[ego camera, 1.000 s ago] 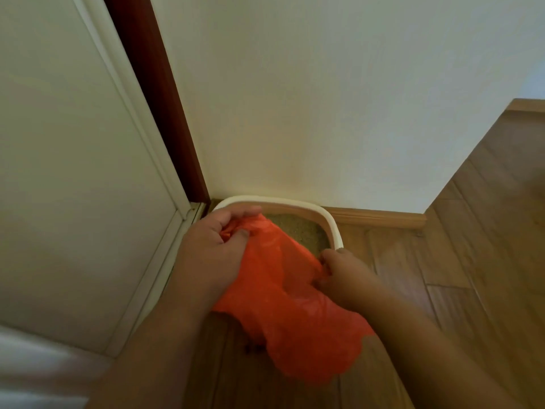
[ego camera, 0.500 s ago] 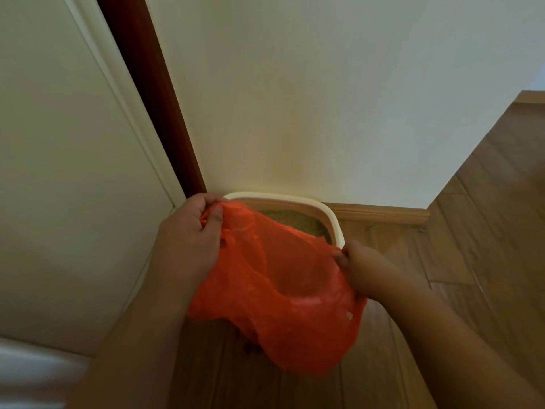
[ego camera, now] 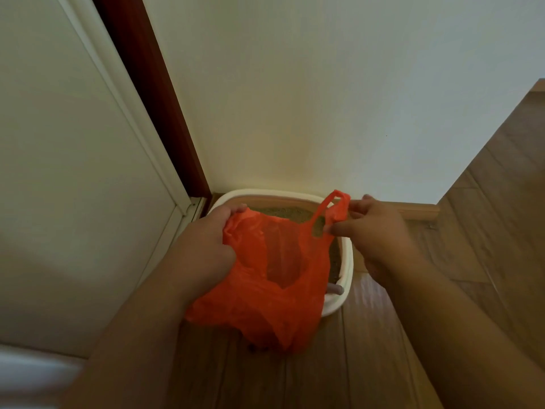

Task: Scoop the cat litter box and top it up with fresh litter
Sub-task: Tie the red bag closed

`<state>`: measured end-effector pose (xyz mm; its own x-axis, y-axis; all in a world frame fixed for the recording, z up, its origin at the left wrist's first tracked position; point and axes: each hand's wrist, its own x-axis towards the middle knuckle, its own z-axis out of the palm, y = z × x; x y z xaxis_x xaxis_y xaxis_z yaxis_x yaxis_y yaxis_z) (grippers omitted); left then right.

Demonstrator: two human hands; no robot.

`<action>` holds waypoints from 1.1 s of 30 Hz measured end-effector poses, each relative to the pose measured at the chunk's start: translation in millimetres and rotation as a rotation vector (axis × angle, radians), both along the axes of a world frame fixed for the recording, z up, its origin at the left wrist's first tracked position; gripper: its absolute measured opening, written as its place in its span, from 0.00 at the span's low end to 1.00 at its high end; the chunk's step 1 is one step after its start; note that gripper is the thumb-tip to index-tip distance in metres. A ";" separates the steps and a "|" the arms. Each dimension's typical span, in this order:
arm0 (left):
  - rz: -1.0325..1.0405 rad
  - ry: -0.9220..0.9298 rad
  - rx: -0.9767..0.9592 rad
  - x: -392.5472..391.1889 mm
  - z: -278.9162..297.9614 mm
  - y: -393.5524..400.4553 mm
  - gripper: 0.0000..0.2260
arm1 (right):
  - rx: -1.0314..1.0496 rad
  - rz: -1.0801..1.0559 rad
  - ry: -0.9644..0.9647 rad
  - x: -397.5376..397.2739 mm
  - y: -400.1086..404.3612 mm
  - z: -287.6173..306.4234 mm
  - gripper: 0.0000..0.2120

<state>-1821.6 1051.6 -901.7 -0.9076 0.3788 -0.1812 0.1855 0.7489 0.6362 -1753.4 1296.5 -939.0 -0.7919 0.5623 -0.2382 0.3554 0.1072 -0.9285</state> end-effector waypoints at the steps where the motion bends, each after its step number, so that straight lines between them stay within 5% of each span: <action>1: 0.015 0.037 0.007 -0.9 -0.3 -0.2 0.33 | -0.163 0.006 0.034 0.0 -1.3 1.7 0.14; 3: 0.039 0.109 0.023 -2.1 -1.5 -1.2 0.28 | -0.343 0.042 0.067 1.5 -4.7 4.7 0.05; 8: 0.099 0.280 0.063 -8.6 -3.8 -4.0 0.13 | -0.173 0.149 0.123 -2.3 -18.6 12.2 0.10; 14: 0.037 0.347 -0.042 -2.5 4.0 -2.3 0.15 | -0.318 0.125 0.165 -0.4 -31.6 27.2 0.11; 20: 0.094 0.098 0.322 4.9 9.0 0.9 0.10 | -0.364 0.264 0.235 13.9 -20.0 49.9 0.02; 26: 0.077 -0.158 0.480 18.3 13.2 9.3 0.13 | -0.392 0.272 0.138 20.7 -30.9 53.5 0.23; 33: -0.037 -0.331 0.668 25.9 22.6 13.9 0.13 | -0.436 0.406 0.303 20.7 -38.8 56.1 0.23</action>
